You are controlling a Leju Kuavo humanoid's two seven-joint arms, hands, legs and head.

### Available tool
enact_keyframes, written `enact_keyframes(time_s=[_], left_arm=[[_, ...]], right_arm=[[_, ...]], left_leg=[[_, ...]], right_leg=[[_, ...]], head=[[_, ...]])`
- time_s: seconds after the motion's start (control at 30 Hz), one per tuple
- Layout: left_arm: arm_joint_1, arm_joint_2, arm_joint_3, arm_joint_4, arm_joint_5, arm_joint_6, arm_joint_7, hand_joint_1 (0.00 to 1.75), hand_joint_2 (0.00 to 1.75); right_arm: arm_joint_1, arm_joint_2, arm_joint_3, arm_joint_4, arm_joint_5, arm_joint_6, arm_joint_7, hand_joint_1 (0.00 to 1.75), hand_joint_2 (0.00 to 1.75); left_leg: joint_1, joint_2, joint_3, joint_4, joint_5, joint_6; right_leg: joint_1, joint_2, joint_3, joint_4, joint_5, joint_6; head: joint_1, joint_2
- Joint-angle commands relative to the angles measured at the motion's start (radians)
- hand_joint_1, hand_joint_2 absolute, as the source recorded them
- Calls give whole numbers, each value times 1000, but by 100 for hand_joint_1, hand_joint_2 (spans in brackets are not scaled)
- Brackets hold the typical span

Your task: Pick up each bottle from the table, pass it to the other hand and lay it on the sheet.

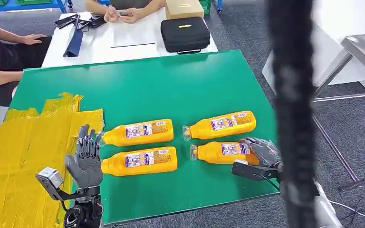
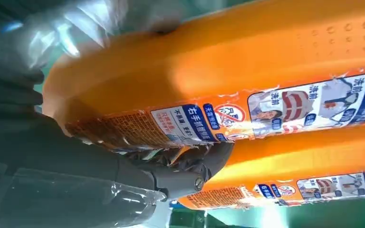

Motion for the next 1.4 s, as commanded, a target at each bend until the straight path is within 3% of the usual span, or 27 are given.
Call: enact_keyframes(time_s=[0.03, 0.37, 0.63, 0.67, 0.7, 0.9, 1.03, 1.27, 1.3, 1.33, 1.4], left_arm=[[-24, 15, 19, 41, 23, -26, 8, 0, 0], [-53, 23, 28, 54, 63, -49, 14, 0, 0], [-63, 21, 23, 62, 72, -48, 12, 0, 0], [-64, 20, 22, 62, 73, -48, 12, 0, 0], [-65, 18, 21, 61, 76, -48, 15, 0, 0], [-50, 22, 7, 35, 94, -37, 26, 0, 0], [-46, 19, 7, 24, 102, -34, 33, 0, 0], [-48, 19, 6, 26, 102, -33, 34, 0, 0], [-48, 19, 7, 26, 102, -33, 34, 0, 0], [-49, 20, 7, 27, 103, -33, 35, 0, 0], [-46, 23, 9, 24, 104, -32, 35, 0, 0]], right_arm=[[73, -29, 9, 25, 4, 66, 31, 175, 175], [69, -66, -13, -57, -66, 140, -18, 175, 175], [46, -84, 23, -1, -7, 158, 25, 175, 175], [39, -89, 28, 19, 1, 160, 30, 28, 175], [42, -110, 39, 31, 17, 168, 40, 0, 175], [118, -178, 46, -25, -13, 200, 72, 0, 175], [109, -239, 79, -38, -54, 242, 85, 0, 175], [105, -243, 84, -35, -58, 245, 86, 0, 175], [104, -246, 86, -34, -64, 248, 85, 7, 175], [103, -256, 93, -39, -71, 246, 81, 175, 175], [91, -231, 72, -38, -99, 216, 71, 175, 175]], left_leg=[[1, -3, 3, -1, -1, -2], [0, -3, 6, 0, -2, -2], [-1, -1, 6, -1, -2, -1], [0, -1, 7, 0, -3, -2], [0, -1, 6, 0, -3, -1], [-1, -3, 7, 0, -3, -1], [-1, -2, 8, 0, -5, -2], [-2, -1, 8, 0, -5, 2], [-1, -1, 9, 0, -6, 0], [-2, -1, 8, 0, -5, 3], [-1, -1, 9, 0, -6, 1]], right_leg=[[1, -4, 4, -1, -1, 0], [1, -4, 7, -2, -2, 0], [0, -2, 7, -2, -1, 0], [1, -3, 8, -2, -2, 0], [0, -3, 7, -2, -2, 0], [0, -5, 9, -3, -3, 1], [-1, -5, 10, -2, -4, 1], [-1, -3, 10, -3, -4, 4], [-1, -4, 11, -3, -5, 3], [-2, -3, 10, -3, -4, 4], [-1, -4, 11, -3, -5, 3]], head=[[0, 0], [0, 0], [0, 0], [0, 0], [0, 0], [0, 0], [0, 0], [0, 0], [0, 0], [0, 0], [0, 0]])
